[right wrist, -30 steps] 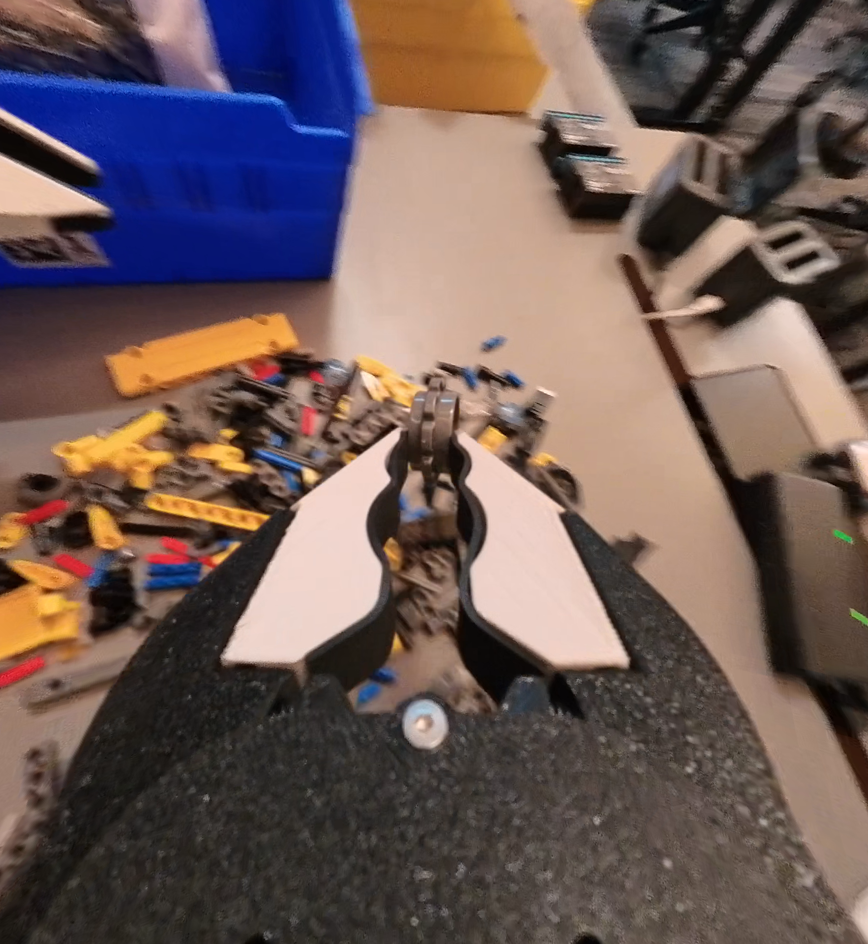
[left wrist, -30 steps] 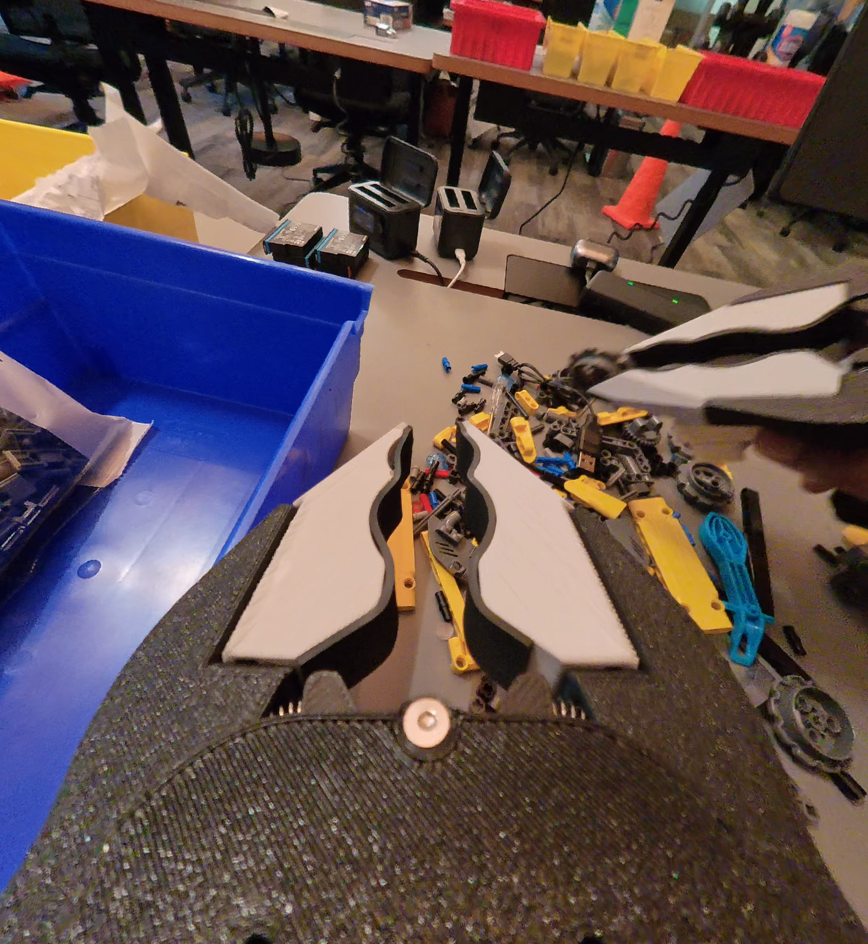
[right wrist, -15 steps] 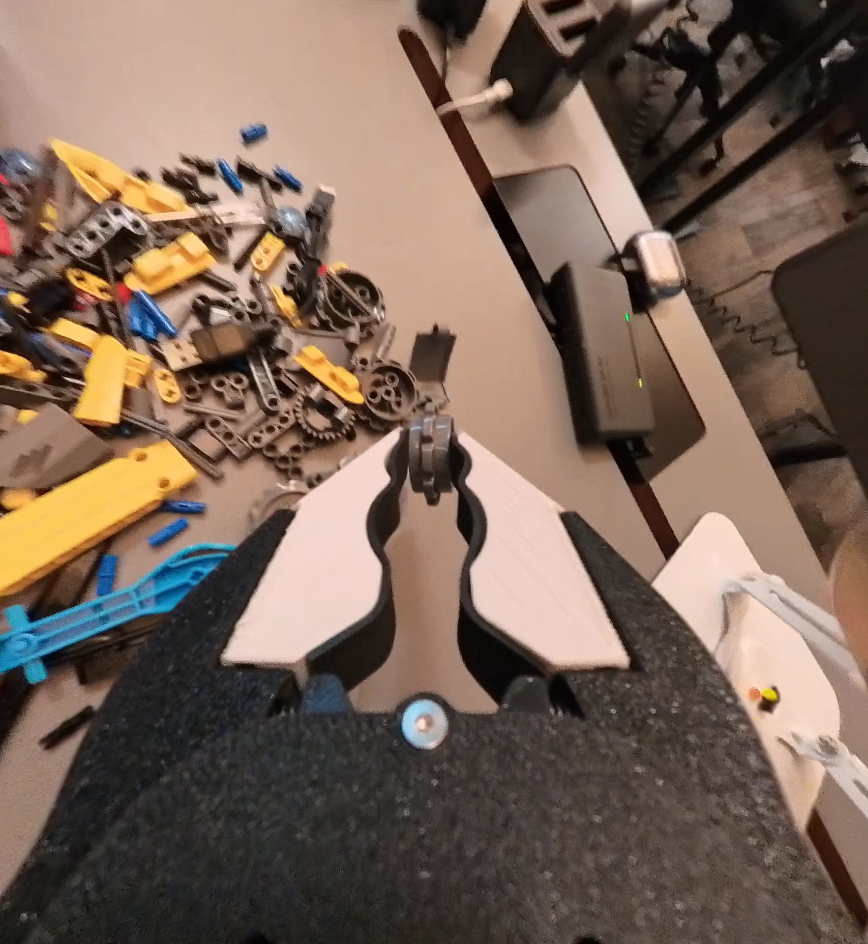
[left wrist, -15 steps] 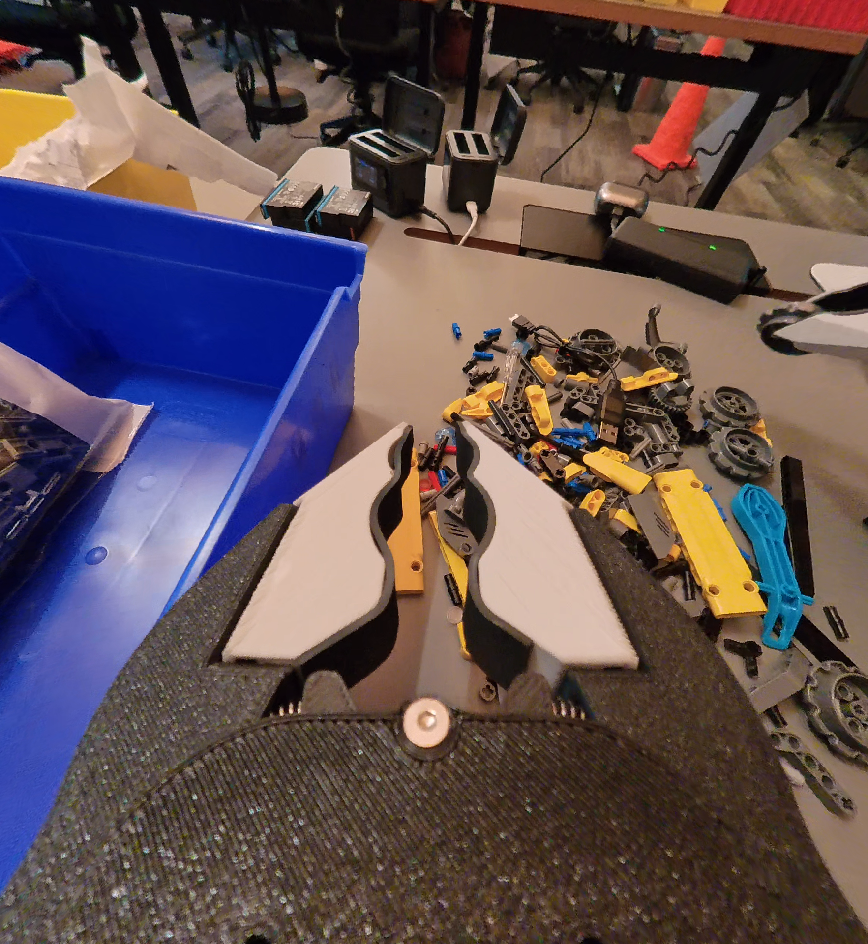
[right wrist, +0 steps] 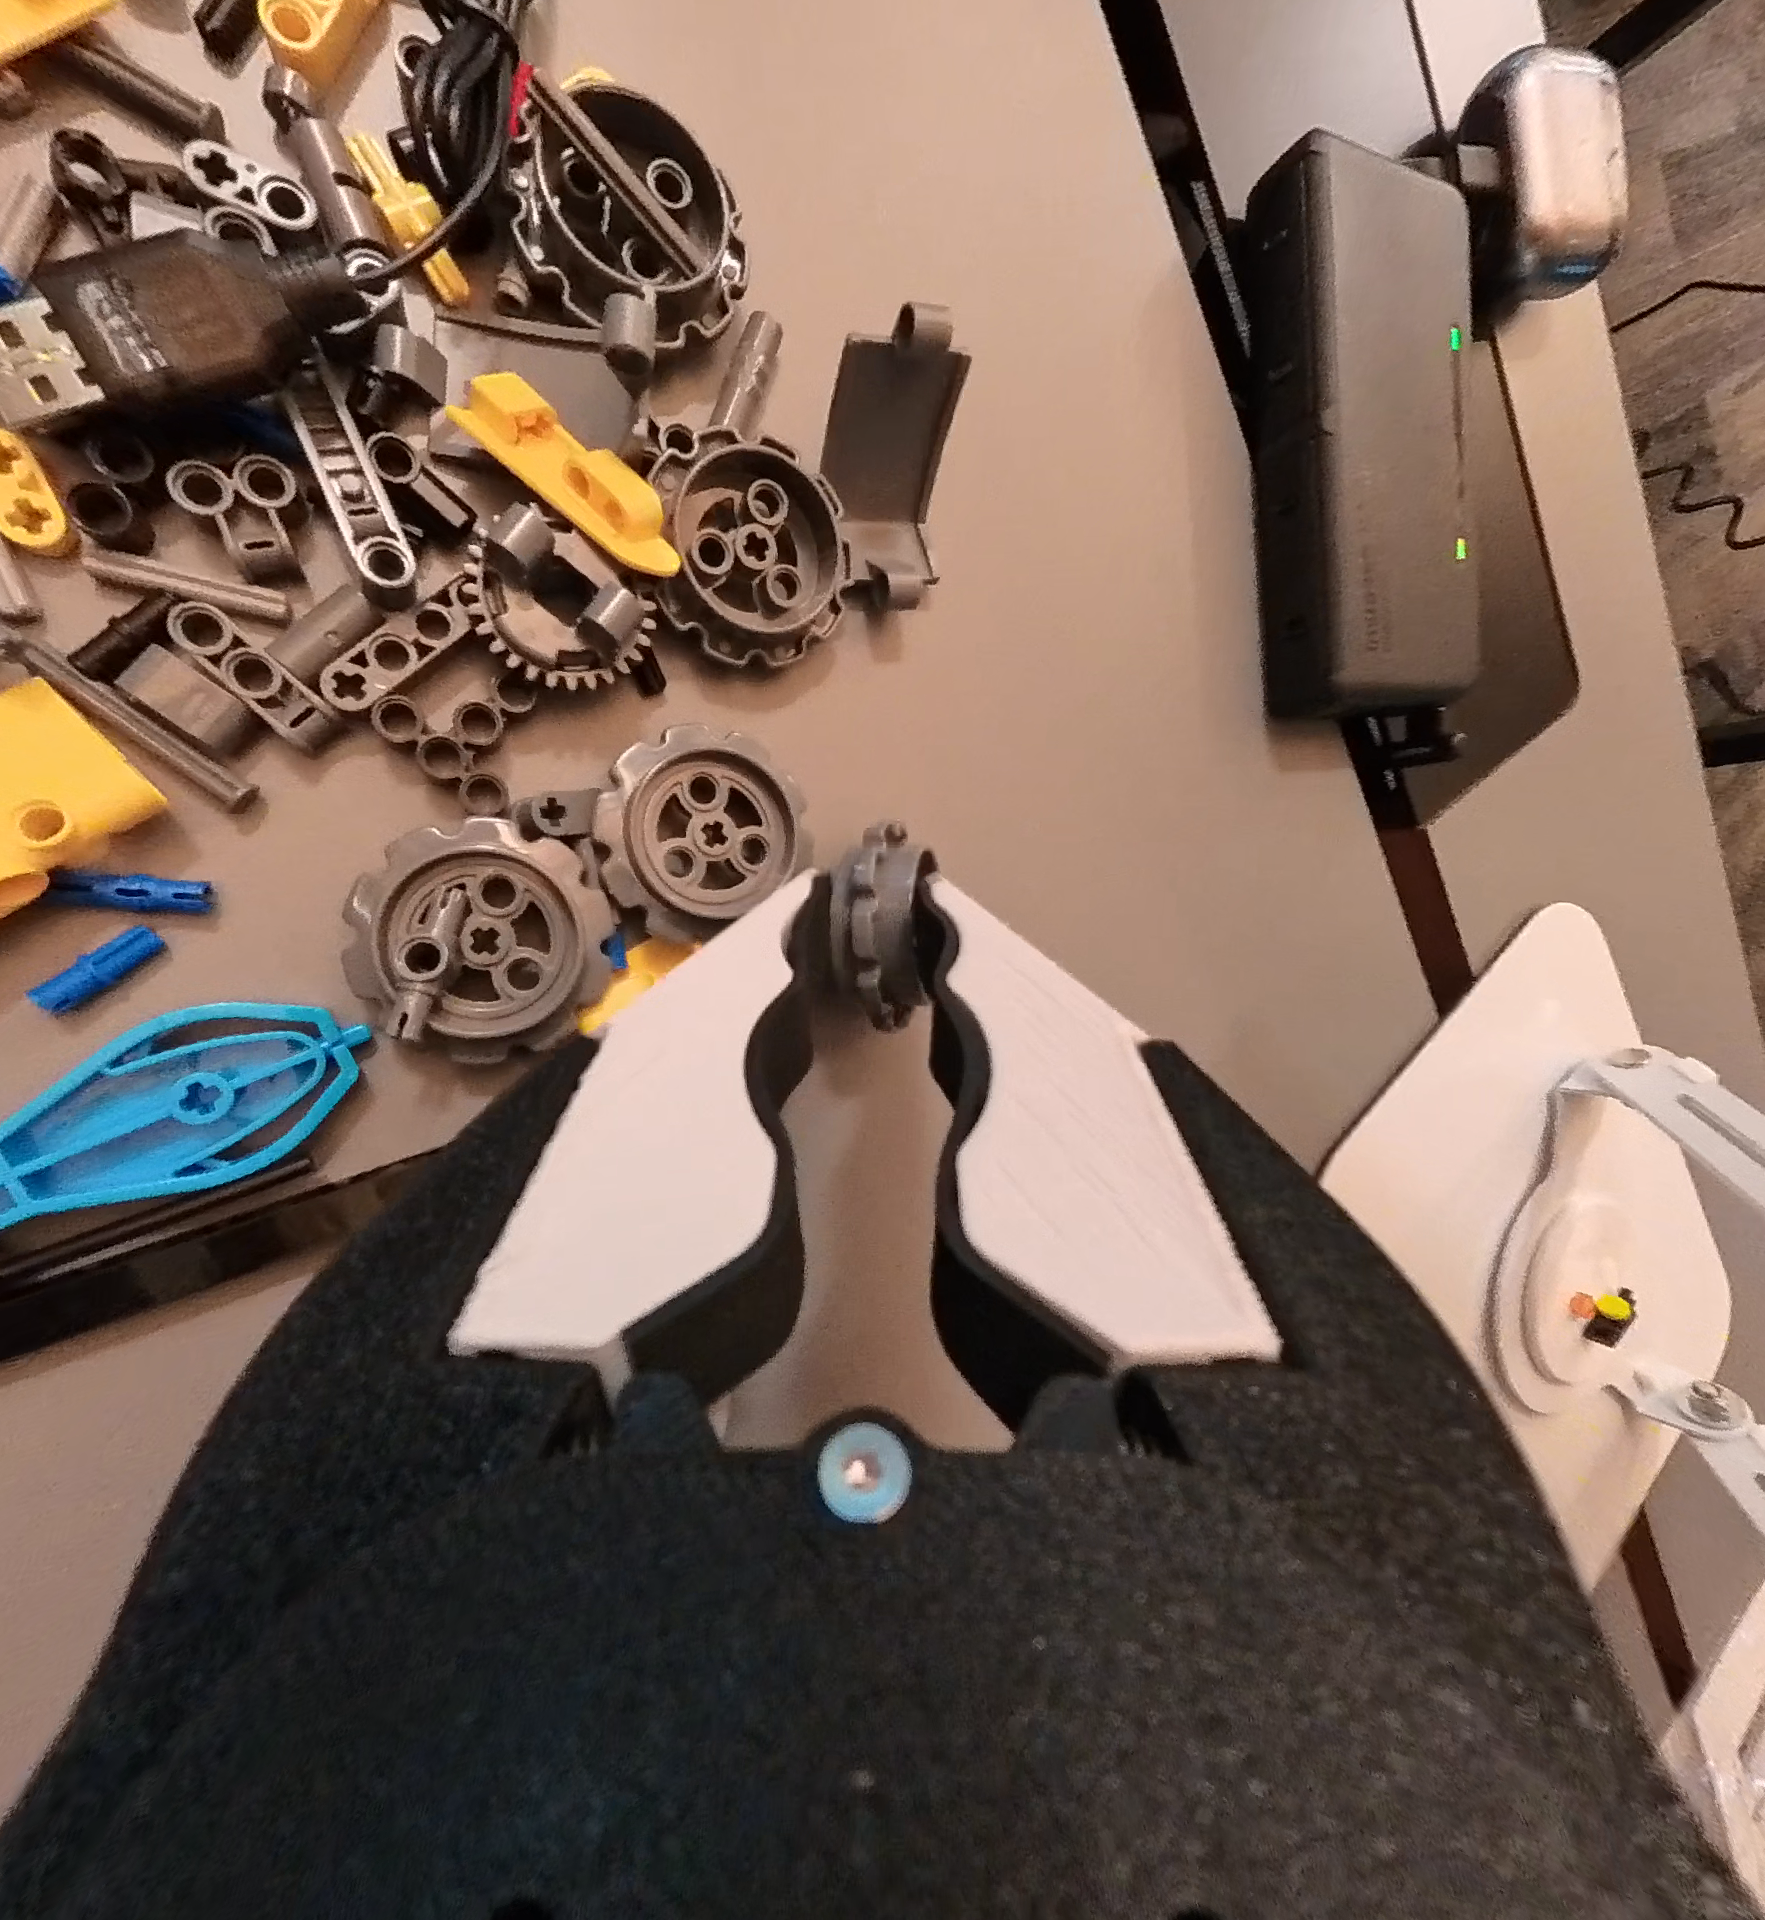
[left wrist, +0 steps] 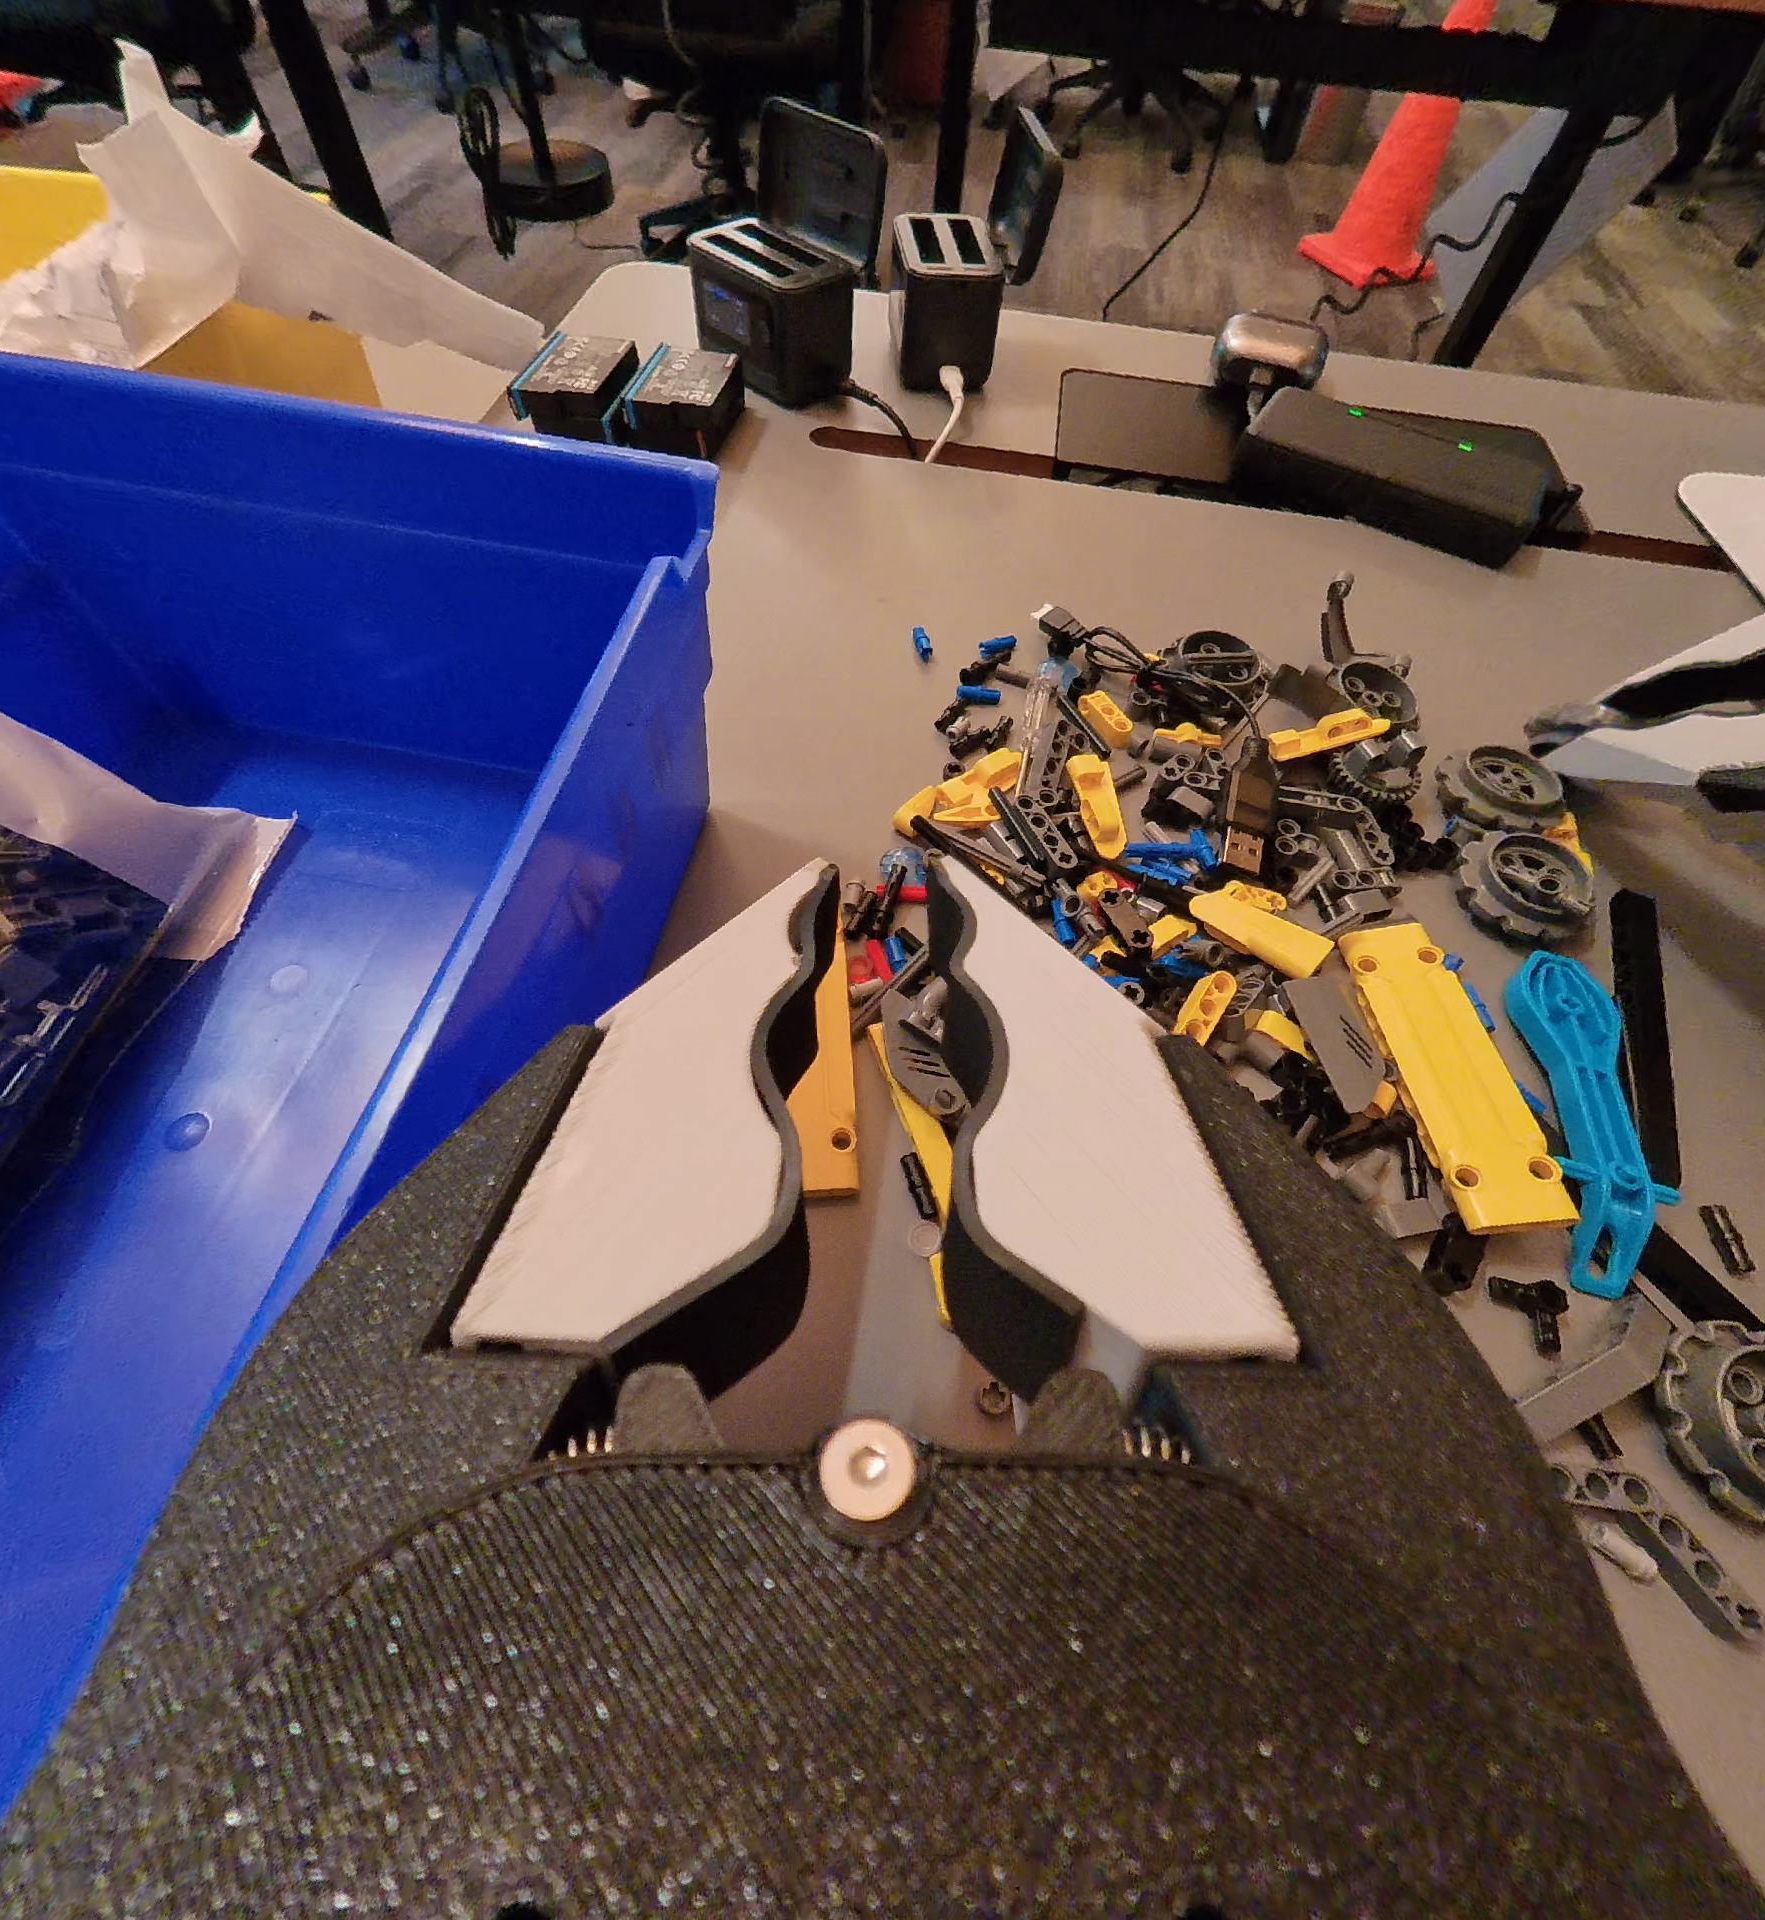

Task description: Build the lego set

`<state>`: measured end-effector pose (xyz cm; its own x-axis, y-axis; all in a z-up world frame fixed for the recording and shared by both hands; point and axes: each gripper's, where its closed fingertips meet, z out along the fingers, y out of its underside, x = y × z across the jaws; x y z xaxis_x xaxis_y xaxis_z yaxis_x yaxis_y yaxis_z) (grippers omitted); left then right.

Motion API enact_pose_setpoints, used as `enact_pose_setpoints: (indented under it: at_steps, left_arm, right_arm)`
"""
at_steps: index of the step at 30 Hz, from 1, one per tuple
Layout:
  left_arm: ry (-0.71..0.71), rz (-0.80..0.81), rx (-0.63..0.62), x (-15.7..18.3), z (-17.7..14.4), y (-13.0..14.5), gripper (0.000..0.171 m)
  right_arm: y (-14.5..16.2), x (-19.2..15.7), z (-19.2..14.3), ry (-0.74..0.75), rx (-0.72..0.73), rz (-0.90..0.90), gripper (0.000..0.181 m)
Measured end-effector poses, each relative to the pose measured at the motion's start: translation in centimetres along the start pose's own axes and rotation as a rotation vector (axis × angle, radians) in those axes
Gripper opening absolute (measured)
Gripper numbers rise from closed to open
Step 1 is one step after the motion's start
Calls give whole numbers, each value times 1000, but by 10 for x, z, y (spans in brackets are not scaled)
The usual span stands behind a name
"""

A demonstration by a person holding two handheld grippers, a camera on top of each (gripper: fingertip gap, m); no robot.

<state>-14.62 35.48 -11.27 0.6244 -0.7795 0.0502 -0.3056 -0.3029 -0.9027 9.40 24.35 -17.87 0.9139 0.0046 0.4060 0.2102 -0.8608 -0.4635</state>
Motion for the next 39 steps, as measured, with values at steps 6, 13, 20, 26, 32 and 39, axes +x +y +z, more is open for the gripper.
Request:
enact_pose_setpoints:
  at_steps: [6,13,20,26,32,39]
  left_arm:
    - [3,5,-5,1,0,1,14]
    - [1,5,-15,1,1,2,15]
    - [-16,18,-28,-1,2,5,15]
    - [-22,15,-26,-3,2,5,15]
    - [-46,21,-33,-7,2,6,13]
    - [-57,31,-40,-9,2,7,15]
  right_arm:
    - [-7,-5,-4,-52,40,32,28]
    - [-30,-7,-25,-59,137,32,29]
    - [-93,-50,-80,-313,454,98,23]
    - [-110,-72,-94,-408,544,99,0]
    - [-135,-131,-97,-786,554,108,0]
    - [-133,-169,-39,-713,332,-103,5]
